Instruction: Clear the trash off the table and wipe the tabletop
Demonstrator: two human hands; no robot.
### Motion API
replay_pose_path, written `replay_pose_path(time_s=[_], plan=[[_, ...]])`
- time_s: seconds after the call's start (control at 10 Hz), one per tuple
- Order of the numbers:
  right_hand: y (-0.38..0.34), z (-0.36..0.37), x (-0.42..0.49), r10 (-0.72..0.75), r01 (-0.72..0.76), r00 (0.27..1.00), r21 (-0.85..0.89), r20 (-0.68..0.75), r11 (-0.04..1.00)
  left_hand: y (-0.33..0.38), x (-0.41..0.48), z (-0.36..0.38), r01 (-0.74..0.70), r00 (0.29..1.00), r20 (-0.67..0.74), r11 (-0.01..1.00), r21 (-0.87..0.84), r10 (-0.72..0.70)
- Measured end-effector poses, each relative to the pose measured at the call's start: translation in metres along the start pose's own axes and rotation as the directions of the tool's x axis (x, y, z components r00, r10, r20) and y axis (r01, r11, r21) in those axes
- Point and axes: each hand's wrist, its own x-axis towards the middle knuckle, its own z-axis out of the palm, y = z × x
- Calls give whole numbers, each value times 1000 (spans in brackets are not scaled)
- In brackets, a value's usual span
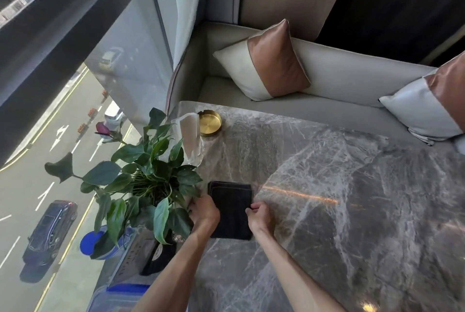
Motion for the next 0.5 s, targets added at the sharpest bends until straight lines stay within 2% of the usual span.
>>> replay_pose_path(time_s=[0.1,0.2,0.3,0.4,0.5], plan=[[3,-1,0,-32,33,999,19,-11,999,4,-3,9,14,998,-60,999,42,-11],[5,-4,-3,-76,74,996,41,38,996,3,-8,16,-14,994,-107,994,107,26],[13,-20,-4,-152,158,982,-46,110,986,1,-19,12,-67,983,-158,981,180,96],[22,-60,-14,-325,339,940,-222,99,914,4,-48,-4,-168,958,-188,956,240,215],[44,-113,-31,-594,553,804,-407,32,727,13,-84,-13,-275,929,-168,919,284,330]])
